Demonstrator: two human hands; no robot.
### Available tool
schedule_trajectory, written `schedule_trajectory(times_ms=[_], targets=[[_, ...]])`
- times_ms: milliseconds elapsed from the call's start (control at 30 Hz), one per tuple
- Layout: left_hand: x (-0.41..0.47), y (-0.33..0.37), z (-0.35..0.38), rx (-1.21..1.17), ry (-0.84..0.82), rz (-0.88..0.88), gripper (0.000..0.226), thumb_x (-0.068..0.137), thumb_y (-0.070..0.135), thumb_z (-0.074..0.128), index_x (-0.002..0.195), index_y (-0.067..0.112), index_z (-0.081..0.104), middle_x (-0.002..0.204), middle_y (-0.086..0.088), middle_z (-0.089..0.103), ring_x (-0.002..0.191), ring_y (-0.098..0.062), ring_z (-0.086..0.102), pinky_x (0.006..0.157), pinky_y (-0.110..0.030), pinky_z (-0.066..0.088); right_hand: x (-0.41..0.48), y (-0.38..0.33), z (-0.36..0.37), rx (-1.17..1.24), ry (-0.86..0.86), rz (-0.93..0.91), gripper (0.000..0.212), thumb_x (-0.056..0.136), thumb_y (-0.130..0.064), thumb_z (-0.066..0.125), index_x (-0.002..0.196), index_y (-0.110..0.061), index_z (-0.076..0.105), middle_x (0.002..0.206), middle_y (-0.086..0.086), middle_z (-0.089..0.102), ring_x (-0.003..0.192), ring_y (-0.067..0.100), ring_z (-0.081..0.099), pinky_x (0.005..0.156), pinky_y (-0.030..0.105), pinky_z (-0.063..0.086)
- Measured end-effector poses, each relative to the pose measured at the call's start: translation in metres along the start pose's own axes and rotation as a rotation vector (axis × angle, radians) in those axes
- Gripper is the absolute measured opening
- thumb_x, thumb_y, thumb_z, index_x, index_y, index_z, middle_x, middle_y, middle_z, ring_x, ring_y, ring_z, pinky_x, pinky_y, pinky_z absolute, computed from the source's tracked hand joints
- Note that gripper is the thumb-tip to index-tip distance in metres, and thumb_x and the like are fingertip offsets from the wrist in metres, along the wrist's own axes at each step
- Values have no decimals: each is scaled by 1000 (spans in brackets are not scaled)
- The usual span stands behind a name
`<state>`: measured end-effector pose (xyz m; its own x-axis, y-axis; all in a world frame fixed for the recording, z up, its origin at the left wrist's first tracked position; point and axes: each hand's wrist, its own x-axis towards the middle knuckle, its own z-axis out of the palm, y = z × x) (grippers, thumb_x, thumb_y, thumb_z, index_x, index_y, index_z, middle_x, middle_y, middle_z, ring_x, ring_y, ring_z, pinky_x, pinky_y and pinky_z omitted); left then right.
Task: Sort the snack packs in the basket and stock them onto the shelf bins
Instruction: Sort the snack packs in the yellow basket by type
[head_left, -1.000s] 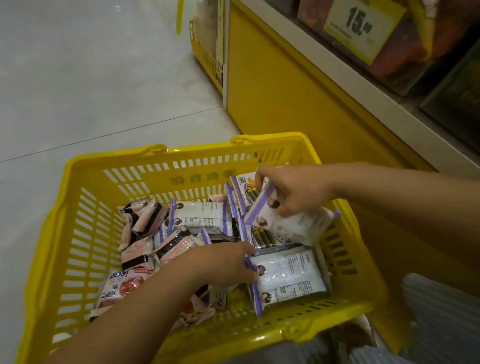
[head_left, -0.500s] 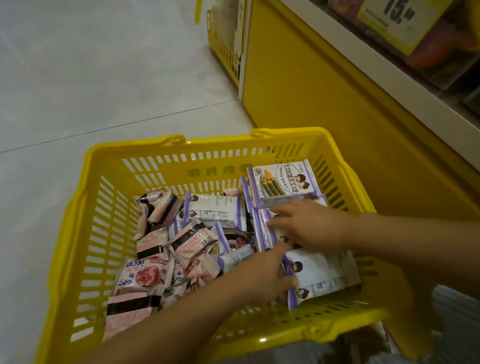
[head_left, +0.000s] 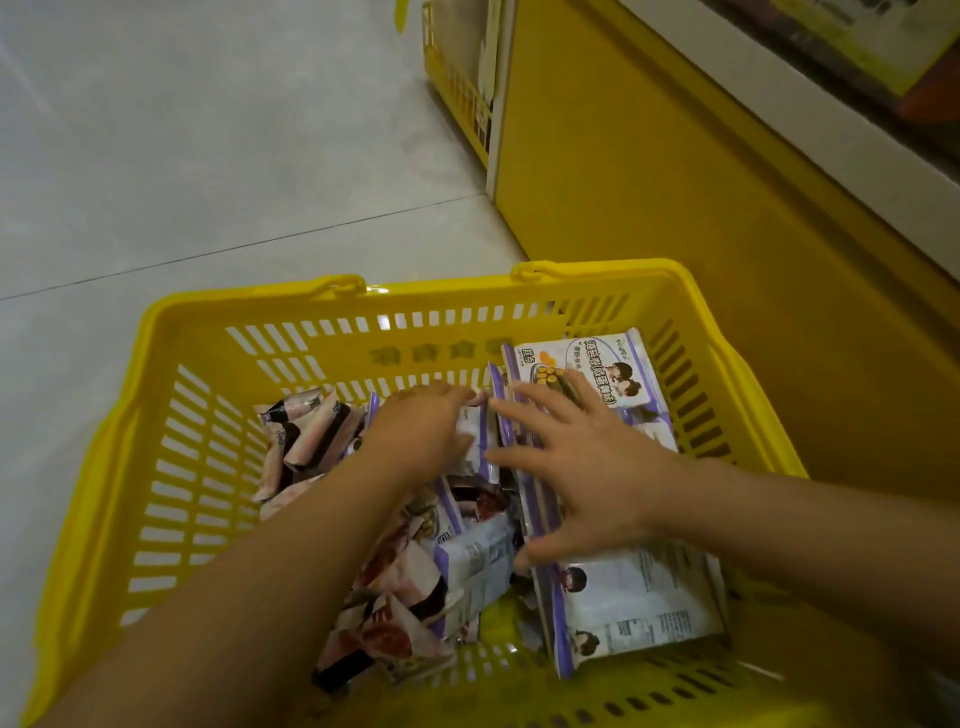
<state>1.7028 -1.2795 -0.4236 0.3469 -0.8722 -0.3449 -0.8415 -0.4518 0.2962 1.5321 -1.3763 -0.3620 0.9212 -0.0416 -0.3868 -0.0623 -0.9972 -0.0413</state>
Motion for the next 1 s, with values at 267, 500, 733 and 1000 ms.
schedule_trajectory(times_ms=[267, 500, 733, 1000], targets=[[21, -28, -10, 289, -281, -90, 81, 72, 74, 61, 135, 28, 42, 134, -4, 48, 115, -27, 50, 86, -38, 44, -5, 11, 2, -93, -238, -117, 95, 70, -82, 49, 147, -31, 28, 161, 2, -6, 144, 22, -23, 107, 59, -19], [5, -37, -18, 210, -395, -95, 82, 74, 57, 72, 141, 34, 32, 139, -8, 32, 115, -32, 50, 78, -34, 44, -13, 11, 6, -70, -142, -135, 88, 76, -83, 37, 147, -31, 30, 161, 3, -3, 145, 21, -19, 106, 57, -22], [-4, -44, -22, 338, -275, -95, 95, 65, 67, 73, 142, 33, 26, 133, -2, 52, 117, -27, 51, 87, -39, 42, -15, 11, 8, -30, -111, -131, 86, 77, -82, 33, 146, -32, 31, 161, 3, -1, 146, 19, -15, 108, 55, -22], [-16, -49, -33, 111, -393, -205, 75, 70, 55, 77, 130, 23, 47, 124, -1, 57, 99, -19, 57, 81, -30, 48, -16, 10, 11, 2, -81, -120, 85, 76, -83, 30, 144, -33, 35, 161, 1, 2, 146, 18, -16, 108, 53, -24]])
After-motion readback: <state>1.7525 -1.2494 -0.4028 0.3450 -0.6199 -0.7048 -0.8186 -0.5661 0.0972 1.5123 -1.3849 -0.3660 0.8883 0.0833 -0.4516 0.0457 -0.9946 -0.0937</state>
